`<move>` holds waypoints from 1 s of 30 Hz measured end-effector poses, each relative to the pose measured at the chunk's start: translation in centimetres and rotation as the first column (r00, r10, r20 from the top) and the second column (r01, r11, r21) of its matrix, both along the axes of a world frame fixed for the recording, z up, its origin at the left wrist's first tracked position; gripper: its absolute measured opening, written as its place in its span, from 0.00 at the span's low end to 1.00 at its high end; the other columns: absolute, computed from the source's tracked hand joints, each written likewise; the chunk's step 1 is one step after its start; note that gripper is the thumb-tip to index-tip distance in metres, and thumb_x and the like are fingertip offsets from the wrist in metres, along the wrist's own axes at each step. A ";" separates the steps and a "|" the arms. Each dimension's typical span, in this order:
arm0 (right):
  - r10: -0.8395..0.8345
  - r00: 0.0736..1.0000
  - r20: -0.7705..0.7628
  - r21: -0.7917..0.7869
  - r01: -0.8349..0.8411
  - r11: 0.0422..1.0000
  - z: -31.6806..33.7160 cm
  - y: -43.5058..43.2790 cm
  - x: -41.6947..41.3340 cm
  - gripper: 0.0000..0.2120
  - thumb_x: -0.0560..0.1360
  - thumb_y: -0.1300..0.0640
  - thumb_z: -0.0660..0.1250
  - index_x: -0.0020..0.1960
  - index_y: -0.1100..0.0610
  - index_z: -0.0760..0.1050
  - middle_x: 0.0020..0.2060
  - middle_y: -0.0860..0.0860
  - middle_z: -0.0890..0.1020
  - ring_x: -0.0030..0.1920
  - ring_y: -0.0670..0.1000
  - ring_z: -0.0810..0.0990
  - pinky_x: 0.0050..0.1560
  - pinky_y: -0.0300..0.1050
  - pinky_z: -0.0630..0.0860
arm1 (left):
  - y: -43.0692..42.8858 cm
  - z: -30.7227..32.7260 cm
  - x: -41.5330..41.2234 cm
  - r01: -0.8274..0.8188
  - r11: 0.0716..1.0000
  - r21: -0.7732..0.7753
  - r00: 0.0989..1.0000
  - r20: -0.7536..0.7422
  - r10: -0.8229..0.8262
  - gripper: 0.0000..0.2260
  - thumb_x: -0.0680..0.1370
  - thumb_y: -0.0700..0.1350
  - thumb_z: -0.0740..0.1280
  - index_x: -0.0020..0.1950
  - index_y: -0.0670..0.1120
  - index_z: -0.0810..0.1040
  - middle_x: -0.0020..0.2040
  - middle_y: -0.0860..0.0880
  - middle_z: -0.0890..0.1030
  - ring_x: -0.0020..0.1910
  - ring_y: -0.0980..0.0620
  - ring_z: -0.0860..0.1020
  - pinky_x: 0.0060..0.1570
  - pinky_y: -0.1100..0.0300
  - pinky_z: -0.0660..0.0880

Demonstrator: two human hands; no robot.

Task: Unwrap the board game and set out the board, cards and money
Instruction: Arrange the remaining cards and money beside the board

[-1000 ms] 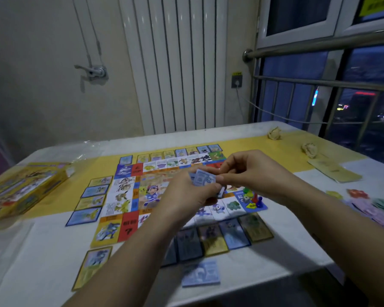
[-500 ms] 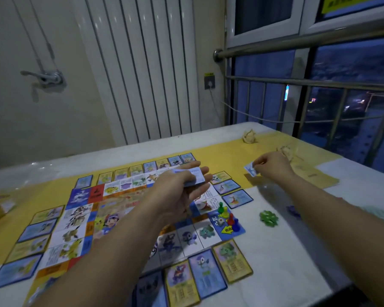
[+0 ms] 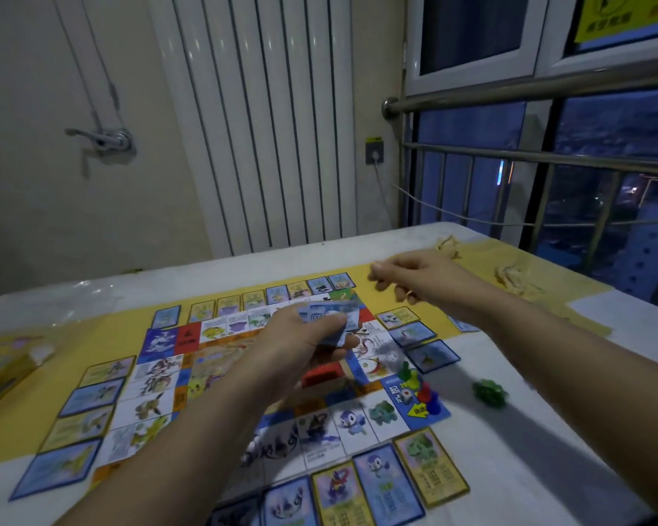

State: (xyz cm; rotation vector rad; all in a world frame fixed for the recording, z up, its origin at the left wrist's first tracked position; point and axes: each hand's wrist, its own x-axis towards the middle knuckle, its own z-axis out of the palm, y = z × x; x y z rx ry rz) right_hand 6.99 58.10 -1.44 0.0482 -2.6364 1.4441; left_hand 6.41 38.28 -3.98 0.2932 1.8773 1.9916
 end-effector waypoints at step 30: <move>-0.244 0.967 -0.076 0.573 0.242 0.783 -7.3 -14.7 -29.7 0.08 0.73 0.67 0.66 0.52 0.67 0.79 0.52 0.64 0.81 0.53 0.61 0.78 0.51 0.49 0.76 | -20.7 -1.4 -9.9 -0.416 0.844 0.338 0.909 0.130 0.396 0.09 0.79 0.36 0.61 0.49 0.44 0.79 0.39 0.50 0.85 0.36 0.55 0.84 0.29 0.68 0.76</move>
